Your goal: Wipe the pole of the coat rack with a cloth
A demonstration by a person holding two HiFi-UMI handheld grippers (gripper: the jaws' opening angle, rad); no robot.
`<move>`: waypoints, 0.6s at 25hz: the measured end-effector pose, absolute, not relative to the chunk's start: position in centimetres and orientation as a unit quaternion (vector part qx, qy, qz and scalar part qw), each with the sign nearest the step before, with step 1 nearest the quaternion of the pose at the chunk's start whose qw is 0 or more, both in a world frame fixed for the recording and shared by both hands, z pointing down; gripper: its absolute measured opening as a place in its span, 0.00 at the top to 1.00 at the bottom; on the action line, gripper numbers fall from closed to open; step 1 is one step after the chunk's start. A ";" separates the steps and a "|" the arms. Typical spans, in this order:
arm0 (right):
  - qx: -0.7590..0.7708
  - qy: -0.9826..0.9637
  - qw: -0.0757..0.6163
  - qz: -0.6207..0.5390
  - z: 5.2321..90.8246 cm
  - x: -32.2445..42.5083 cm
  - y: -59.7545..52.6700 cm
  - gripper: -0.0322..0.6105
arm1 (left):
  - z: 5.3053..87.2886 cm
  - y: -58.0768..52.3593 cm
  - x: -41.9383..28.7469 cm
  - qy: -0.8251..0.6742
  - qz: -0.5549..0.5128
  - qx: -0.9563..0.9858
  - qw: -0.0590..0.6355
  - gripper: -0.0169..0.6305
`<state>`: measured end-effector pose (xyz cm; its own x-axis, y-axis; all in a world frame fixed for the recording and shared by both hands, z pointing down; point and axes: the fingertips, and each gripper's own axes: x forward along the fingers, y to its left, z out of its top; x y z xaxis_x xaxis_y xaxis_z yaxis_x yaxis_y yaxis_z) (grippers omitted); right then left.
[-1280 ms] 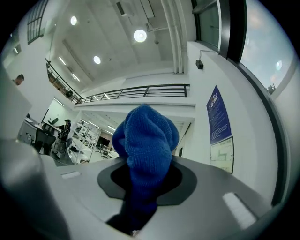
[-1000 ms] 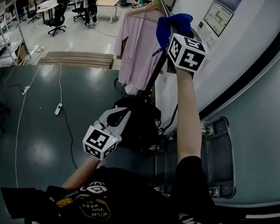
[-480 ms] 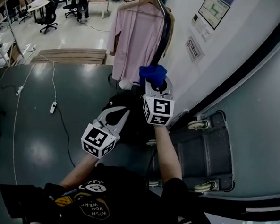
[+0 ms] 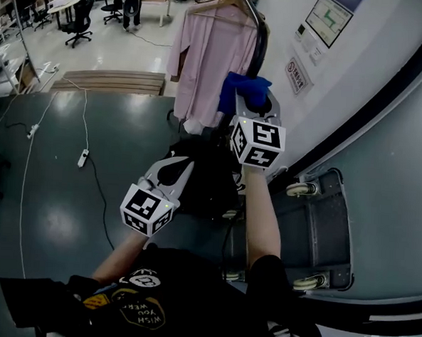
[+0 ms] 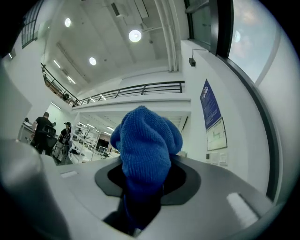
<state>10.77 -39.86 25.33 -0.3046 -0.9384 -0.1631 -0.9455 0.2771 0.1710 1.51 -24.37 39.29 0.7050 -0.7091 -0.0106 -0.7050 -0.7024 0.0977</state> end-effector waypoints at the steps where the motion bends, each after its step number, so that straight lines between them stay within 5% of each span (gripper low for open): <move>1: -0.592 0.797 0.022 0.120 23.6 10.8 -40.2 0.71 | 39.2 -24.4 1.3 -0.386 -0.025 0.921 0.042 0.97; 7: -0.609 0.784 0.028 0.120 15.3 11.0 -44.6 0.67 | 38.9 -24.3 0.7 -0.391 -0.028 0.919 0.041 0.97; 10: -0.611 0.784 0.017 0.113 12.8 10.8 -46.5 0.78 | 39.0 -24.2 0.7 -0.388 -0.028 0.920 0.045 0.97; 15: -0.599 0.791 0.041 0.118 12.8 10.6 -45.4 0.79 | 39.1 -24.3 0.7 -0.389 -0.028 0.920 0.047 0.97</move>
<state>10.57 -45.40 12.76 -0.2793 -0.9376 -0.2072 -0.9572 0.2547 0.1377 0.68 -24.33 39.14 0.6962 -0.7177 -0.0145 -0.7124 -0.6933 0.1089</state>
